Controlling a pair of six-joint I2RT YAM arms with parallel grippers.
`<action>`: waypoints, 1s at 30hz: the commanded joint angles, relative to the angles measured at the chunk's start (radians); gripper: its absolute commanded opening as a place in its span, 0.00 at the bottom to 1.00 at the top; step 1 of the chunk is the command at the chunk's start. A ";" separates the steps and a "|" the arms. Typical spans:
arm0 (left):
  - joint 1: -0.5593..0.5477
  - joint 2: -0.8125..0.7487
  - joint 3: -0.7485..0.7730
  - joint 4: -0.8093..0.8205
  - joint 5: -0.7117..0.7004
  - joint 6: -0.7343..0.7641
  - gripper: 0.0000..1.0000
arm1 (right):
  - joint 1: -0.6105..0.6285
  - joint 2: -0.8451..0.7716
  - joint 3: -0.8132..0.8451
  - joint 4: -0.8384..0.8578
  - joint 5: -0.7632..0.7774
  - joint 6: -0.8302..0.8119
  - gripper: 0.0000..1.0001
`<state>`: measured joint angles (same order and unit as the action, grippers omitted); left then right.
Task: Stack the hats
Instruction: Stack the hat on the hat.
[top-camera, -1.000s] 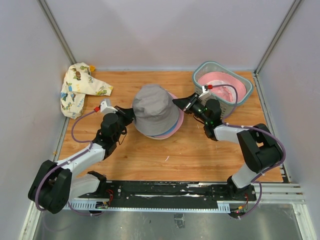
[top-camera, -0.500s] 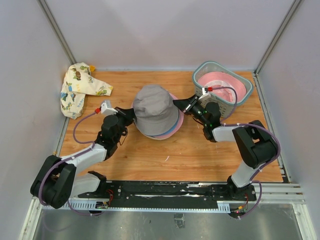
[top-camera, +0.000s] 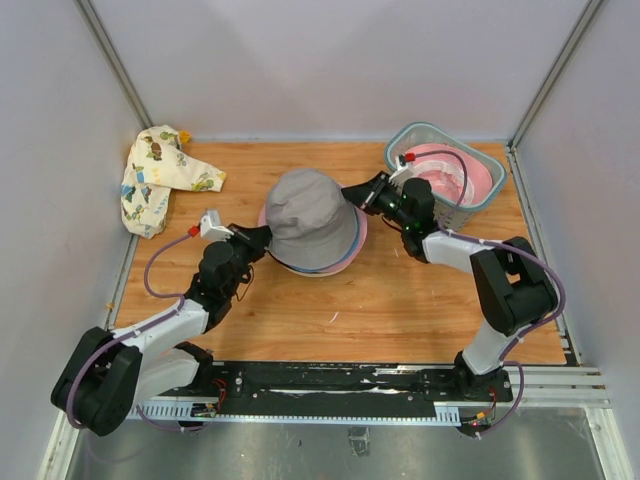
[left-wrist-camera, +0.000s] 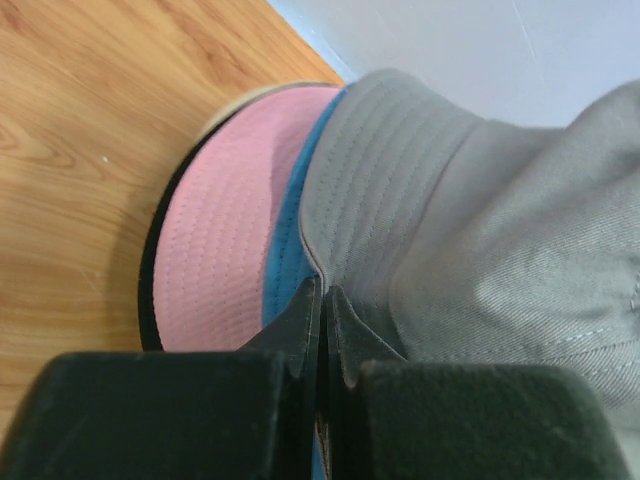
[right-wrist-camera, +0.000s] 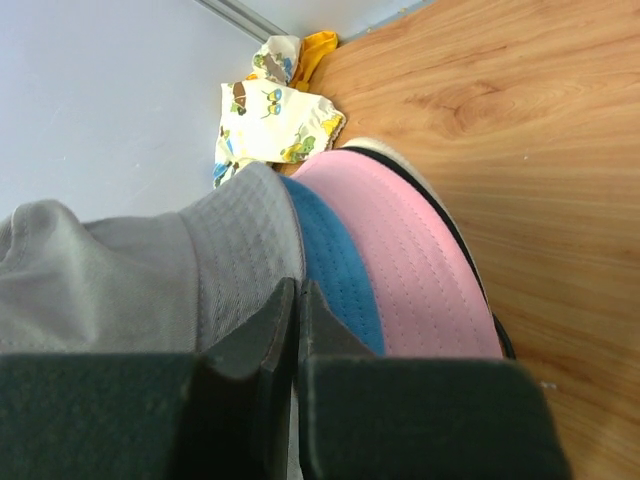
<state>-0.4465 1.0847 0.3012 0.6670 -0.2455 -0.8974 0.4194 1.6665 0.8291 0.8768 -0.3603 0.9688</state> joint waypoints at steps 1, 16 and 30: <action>-0.069 -0.004 -0.060 -0.149 0.012 0.008 0.00 | -0.029 0.103 0.106 -0.163 -0.003 -0.044 0.01; -0.250 -0.026 -0.120 -0.127 -0.052 -0.055 0.16 | -0.010 0.193 0.341 -0.320 0.016 -0.125 0.28; -0.250 -0.422 -0.083 -0.427 -0.274 -0.016 0.47 | -0.045 -0.065 0.155 -0.304 0.131 -0.106 0.57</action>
<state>-0.6907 0.7090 0.1726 0.3279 -0.4343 -0.9459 0.3973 1.6875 1.0580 0.5499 -0.2874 0.8478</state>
